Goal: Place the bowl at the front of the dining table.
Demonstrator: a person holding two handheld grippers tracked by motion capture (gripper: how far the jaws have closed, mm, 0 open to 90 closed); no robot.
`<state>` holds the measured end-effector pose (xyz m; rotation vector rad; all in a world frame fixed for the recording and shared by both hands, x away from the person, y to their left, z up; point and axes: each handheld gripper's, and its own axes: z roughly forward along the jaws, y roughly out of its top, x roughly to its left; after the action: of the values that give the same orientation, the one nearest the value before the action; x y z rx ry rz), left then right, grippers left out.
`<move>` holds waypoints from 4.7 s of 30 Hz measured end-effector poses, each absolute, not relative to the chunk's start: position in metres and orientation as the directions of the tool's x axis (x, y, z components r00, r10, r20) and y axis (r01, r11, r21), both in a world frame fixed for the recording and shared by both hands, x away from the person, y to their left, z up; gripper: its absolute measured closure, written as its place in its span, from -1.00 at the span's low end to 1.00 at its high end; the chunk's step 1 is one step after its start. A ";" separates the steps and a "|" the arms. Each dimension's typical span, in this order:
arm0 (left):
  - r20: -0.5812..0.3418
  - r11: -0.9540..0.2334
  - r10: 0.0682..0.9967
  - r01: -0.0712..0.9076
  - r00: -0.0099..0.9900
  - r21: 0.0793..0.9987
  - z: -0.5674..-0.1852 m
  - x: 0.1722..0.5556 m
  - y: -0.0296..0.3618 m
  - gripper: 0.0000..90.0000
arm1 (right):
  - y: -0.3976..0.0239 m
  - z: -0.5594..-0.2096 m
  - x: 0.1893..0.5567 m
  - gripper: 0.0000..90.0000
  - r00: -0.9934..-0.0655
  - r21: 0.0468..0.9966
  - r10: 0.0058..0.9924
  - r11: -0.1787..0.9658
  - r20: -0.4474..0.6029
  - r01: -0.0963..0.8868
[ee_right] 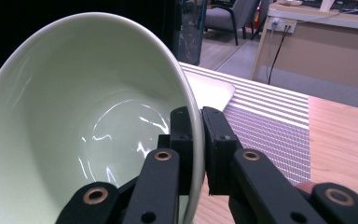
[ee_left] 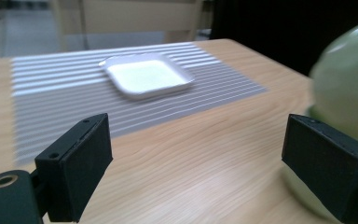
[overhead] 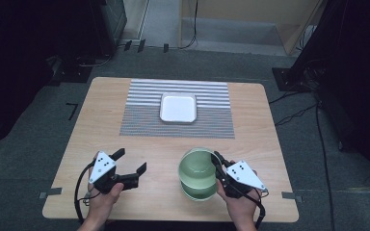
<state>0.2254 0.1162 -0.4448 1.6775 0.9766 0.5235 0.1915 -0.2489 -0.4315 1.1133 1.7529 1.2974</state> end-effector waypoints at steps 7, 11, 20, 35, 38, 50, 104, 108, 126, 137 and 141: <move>-0.106 -0.093 0.872 0.375 0.477 0.922 -0.464 0.231 0.153 -0.82 | -0.250 -0.431 0.191 0.87 -0.403 0.963 0.915 0.132 -0.027 0.237; -0.112 -0.077 0.905 0.417 0.410 0.906 -0.476 0.239 0.174 -0.82 | -0.250 -0.431 0.191 0.87 -0.404 0.962 0.914 0.134 -0.028 0.236; -0.093 -0.092 0.952 0.562 0.290 0.822 -0.505 0.262 0.198 -0.81 | -0.250 -0.432 0.192 0.87 -0.408 0.962 0.913 0.133 -0.025 0.239; 0.001 -0.174 0.968 0.667 0.251 0.725 -0.518 0.273 0.187 -0.82 | -0.254 -0.431 0.198 0.87 -0.411 0.960 0.911 0.107 0.008 0.257; 0.001 -0.174 0.968 0.667 0.252 0.725 -0.518 0.273 0.187 -0.82 | -0.255 -0.430 0.202 0.87 -0.410 0.960 0.912 0.108 0.008 0.259; 0.001 -0.182 0.965 0.665 0.263 0.724 -0.518 0.274 0.187 -0.82 | -0.257 -0.416 0.216 0.87 -0.405 0.961 0.914 0.086 0.028 0.262; 0.001 -0.186 0.963 0.663 0.269 0.725 -0.519 0.276 0.187 -0.82 | -0.211 -0.399 0.400 0.87 -0.368 0.926 0.923 0.039 0.111 0.376; 0.002 -0.188 0.963 0.663 0.271 0.725 -0.518 0.276 0.187 -0.82 | -0.206 -0.402 0.413 0.87 -0.355 0.914 0.928 0.046 0.110 0.404; 0.002 -0.188 0.963 0.663 0.271 0.725 -0.518 0.276 0.187 -0.82 | -0.191 -0.428 0.461 0.87 -0.318 0.838 0.938 0.061 0.137 0.543; 0.002 -0.188 0.963 0.663 0.271 0.724 -0.518 0.276 0.187 -0.82 | -0.184 -0.441 0.483 0.87 -0.312 0.757 0.939 0.100 0.143 0.646; 0.001 -0.186 0.963 0.663 0.270 0.725 -0.519 0.276 0.187 -0.82 | -0.184 -0.446 0.492 0.87 -0.280 0.721 0.947 0.082 0.159 0.688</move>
<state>0.2757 0.1868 -0.5185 1.9300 1.4630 0.6293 0.4916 -0.1842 -0.4456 1.6190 2.0174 1.0232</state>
